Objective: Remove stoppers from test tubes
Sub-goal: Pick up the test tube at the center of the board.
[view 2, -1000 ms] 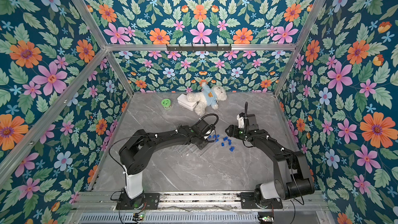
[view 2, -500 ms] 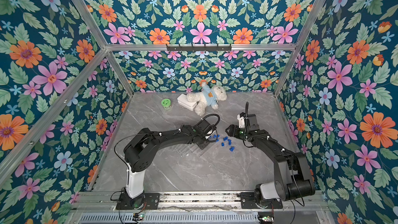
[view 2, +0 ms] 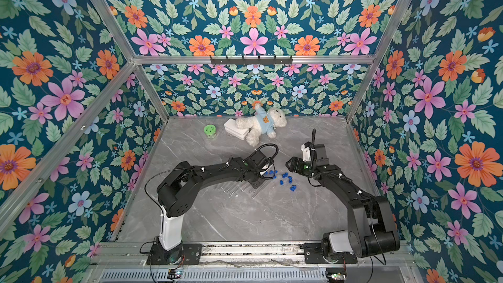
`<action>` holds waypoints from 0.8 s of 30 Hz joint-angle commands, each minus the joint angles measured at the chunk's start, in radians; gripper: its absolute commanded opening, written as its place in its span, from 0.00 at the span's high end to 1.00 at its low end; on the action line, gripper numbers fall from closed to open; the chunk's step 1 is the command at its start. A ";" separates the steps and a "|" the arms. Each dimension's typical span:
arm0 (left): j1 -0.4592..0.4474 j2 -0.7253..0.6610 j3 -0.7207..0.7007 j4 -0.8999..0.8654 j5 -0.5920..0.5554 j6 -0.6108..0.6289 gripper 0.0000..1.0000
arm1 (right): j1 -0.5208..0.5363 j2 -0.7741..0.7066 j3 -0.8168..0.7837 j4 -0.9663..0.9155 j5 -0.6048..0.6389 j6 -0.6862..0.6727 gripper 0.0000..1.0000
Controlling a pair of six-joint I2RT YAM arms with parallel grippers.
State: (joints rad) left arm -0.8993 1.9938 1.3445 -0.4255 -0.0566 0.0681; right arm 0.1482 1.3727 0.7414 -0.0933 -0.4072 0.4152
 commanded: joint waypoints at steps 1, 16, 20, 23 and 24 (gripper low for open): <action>0.000 -0.032 0.002 -0.020 -0.020 0.009 0.92 | 0.000 -0.027 -0.013 0.053 -0.010 0.003 0.21; -0.010 -0.394 -0.330 0.157 0.015 0.047 0.95 | 0.001 0.074 -0.039 0.303 -0.393 0.075 0.22; -0.013 -0.475 -0.394 0.183 0.024 0.048 0.94 | 0.030 0.123 -0.034 0.395 -0.499 0.117 0.23; -0.018 -0.515 -0.421 0.190 0.040 0.054 0.95 | 0.072 0.157 -0.007 0.383 -0.534 0.108 0.24; -0.019 -0.523 -0.427 0.189 0.042 0.054 0.95 | 0.087 0.166 0.004 0.367 -0.540 0.097 0.24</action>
State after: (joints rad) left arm -0.9161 1.4921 0.9287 -0.2684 -0.0315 0.1093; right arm 0.2108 1.5223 0.7242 0.2314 -0.8616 0.5137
